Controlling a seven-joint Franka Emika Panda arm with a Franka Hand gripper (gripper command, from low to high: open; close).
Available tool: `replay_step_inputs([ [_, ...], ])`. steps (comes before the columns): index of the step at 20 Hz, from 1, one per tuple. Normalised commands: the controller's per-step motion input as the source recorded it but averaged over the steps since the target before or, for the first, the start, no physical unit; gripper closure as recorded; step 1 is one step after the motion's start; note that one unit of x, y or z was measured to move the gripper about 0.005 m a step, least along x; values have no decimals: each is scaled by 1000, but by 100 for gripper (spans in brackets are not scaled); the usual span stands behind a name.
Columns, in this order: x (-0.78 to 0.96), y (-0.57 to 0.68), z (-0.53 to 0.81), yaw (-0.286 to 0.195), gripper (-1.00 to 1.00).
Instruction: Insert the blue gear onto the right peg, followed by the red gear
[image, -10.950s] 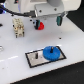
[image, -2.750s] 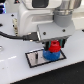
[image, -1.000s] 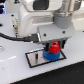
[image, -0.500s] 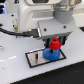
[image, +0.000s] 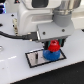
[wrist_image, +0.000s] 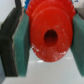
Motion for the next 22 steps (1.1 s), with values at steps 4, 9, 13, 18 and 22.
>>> replay_step_inputs([
  [4,256,-114,-210,0,100],
  [9,204,-41,-185,0,100],
  [13,90,5,43,0,-100],
  [18,40,45,117,0,100],
  [22,8,117,548,0,-100],
])
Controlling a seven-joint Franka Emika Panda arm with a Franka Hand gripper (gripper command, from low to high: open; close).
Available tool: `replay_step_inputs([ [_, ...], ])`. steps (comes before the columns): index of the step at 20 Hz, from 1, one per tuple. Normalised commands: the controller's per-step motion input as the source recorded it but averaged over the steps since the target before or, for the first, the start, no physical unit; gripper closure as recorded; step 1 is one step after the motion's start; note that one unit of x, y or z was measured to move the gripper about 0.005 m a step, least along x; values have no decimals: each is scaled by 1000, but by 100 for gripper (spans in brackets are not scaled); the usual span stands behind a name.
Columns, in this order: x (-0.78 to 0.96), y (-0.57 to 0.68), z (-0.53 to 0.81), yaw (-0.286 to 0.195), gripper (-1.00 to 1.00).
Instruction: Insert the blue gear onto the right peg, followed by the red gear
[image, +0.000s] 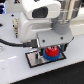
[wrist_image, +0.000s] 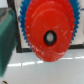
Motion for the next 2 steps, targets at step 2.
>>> replay_step_inputs([
  [2,-2,163,722,0,-100],
])
